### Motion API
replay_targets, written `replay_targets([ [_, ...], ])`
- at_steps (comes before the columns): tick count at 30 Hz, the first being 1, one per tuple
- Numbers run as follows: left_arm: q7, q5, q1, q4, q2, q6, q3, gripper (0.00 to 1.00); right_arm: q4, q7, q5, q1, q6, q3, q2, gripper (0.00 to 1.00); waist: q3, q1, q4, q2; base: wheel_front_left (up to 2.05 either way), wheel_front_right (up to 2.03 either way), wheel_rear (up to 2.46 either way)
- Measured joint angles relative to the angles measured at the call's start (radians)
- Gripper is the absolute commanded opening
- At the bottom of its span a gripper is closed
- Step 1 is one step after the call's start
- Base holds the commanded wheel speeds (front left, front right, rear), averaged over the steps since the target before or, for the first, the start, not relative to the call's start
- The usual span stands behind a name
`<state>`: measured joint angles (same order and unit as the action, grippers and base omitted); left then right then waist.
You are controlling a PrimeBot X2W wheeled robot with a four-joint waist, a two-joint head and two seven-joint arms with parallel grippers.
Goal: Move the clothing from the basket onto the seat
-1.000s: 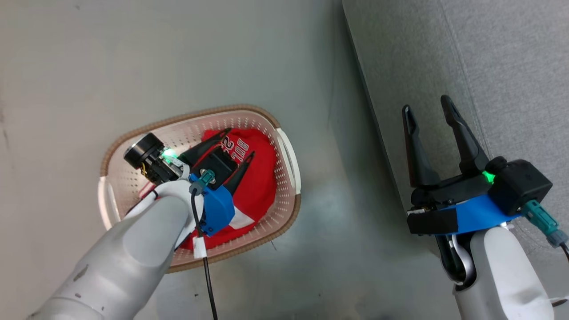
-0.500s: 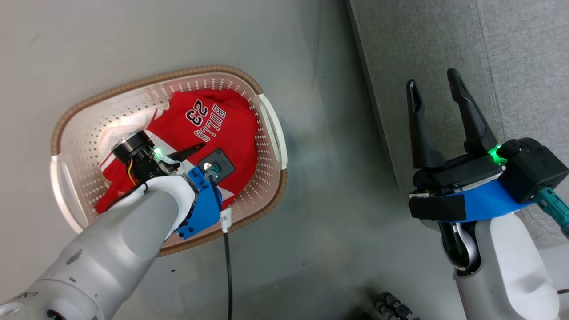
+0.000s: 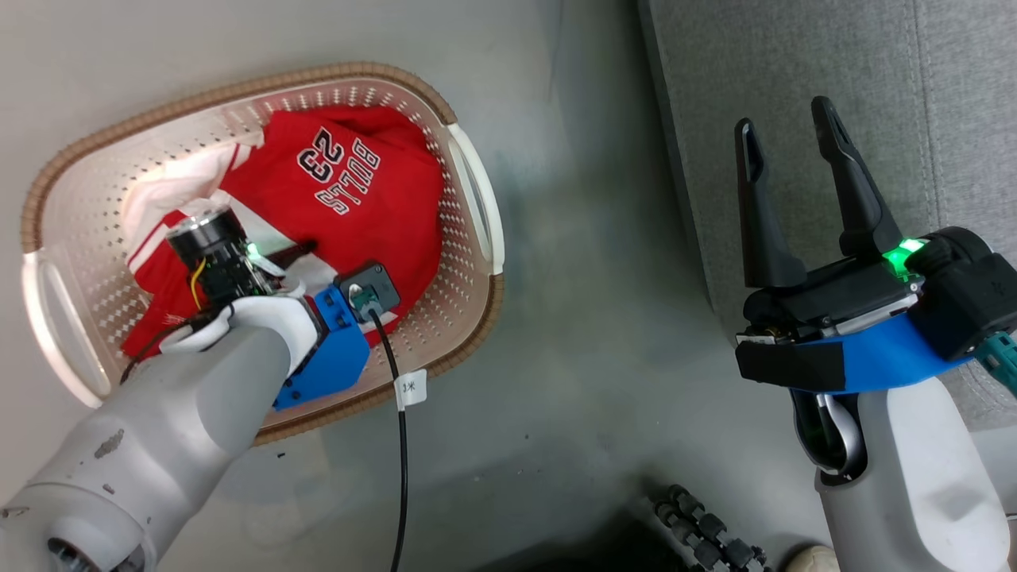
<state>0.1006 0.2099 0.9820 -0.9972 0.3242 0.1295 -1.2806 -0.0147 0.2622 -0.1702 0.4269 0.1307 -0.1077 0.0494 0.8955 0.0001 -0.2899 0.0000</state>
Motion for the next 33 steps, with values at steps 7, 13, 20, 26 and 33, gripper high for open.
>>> replay_targets([
  [7, -0.034, -0.063, 0.058, -0.087, -0.013, 0.0, 0.0, 1.0, 0.025, 0.0, -0.009, 0.0, 0.0, -0.01, 0.0, 1.0, 0.062, 0.0, -0.016, 0.0, 0.0, 0.0, 0.0],
  [13, -0.041, -0.09, 0.089, -0.156, -0.027, 0.0, 0.0, 1.0, 0.054, 0.0, -0.017, -0.001, 0.0, -0.021, 0.0, 1.0, 0.111, 0.0, -0.038, 0.0, 0.0, 0.0, 0.0],
  [20, -0.045, -0.09, 0.095, -0.194, -0.057, 0.0, 0.0, 0.18, 0.075, 0.0, -0.015, -0.007, 0.0, -0.013, 0.0, 1.0, 0.126, 0.0, -0.04, 0.0, 0.0, 0.0, 0.0],
  [26, -0.051, -0.1, 0.096, -0.207, -0.075, 0.0, 0.0, 0.0, 0.074, 0.0, -0.011, -0.002, 0.0, -0.016, 0.0, 1.0, 0.117, 0.0, -0.035, 0.0, 0.0, 0.0, 0.0],
  [33, -0.104, -0.092, 0.086, -0.202, -0.098, 0.0, 0.0, 0.0, 0.062, 0.0, 0.0, 0.001, 0.0, -0.004, 0.0, 1.0, 0.075, 0.0, -0.02, 0.0001, 0.0, 0.0, 0.0],
])
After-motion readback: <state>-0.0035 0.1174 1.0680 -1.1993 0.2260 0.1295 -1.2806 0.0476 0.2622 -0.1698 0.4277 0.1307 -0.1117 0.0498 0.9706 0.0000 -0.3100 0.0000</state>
